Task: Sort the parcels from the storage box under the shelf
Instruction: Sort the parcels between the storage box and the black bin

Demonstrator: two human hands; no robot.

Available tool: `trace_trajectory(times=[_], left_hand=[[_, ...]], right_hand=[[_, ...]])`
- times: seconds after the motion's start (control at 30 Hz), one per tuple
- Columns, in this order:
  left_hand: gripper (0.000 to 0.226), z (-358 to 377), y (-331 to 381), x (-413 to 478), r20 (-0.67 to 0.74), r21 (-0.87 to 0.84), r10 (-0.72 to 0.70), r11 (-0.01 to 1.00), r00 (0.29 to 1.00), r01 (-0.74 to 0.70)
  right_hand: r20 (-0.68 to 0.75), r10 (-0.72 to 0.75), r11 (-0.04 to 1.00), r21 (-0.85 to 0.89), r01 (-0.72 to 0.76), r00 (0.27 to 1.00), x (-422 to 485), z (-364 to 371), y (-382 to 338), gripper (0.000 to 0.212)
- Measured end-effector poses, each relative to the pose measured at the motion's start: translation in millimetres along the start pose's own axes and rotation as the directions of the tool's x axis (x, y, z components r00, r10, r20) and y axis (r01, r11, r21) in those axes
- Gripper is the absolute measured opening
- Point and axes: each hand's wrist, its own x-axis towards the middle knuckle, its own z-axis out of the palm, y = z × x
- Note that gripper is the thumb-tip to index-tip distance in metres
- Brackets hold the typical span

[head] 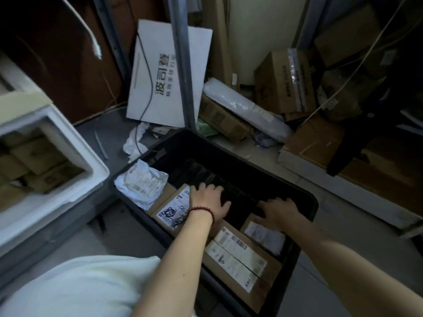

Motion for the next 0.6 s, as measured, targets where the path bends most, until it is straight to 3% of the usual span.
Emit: trace_trajectory(times=[0.2, 0.3, 0.37, 0.47, 0.6], left_hand=[[0.053, -47.6, -73.3, -52.6, -0.187, -0.190, -0.295, 0.947, 0.937, 0.260], [0.051, -68.4, -114.1, -91.2, -0.201, -0.119, -0.383, 0.923, 0.902, 0.366], [0.052, -80.2, -139.1, -118.9, -0.171, -0.177, -0.483, 0.873, 0.859, 0.455], [0.050, -100.1, -174.5, -166.7, -0.162, -0.418, -0.614, 0.752, 0.772, 0.510], [0.048, -116.7, -222.1, -242.0, -0.244, -0.373, -0.698, 0.708, 0.674, 0.599]], right_hand=[[-0.304, -0.127, 0.978, 0.122, 0.171, 0.944, -8.7, -60.7, -65.8, 0.070], [-0.387, -0.240, 0.957, 0.061, 0.285, 0.890, -22.1, -102.3, -111.6, 0.072], [-0.442, -0.310, 0.935, 0.017, 0.354, 0.842, -35.7, -130.9, -143.3, 0.071], [-0.517, -0.372, 0.894, 0.025, 0.448, 0.771, -61.2, -169.0, -191.1, 0.070], [-0.538, -0.450, 0.829, 0.046, 0.558, 0.712, -99.3, -199.0, -254.5, 0.078]])
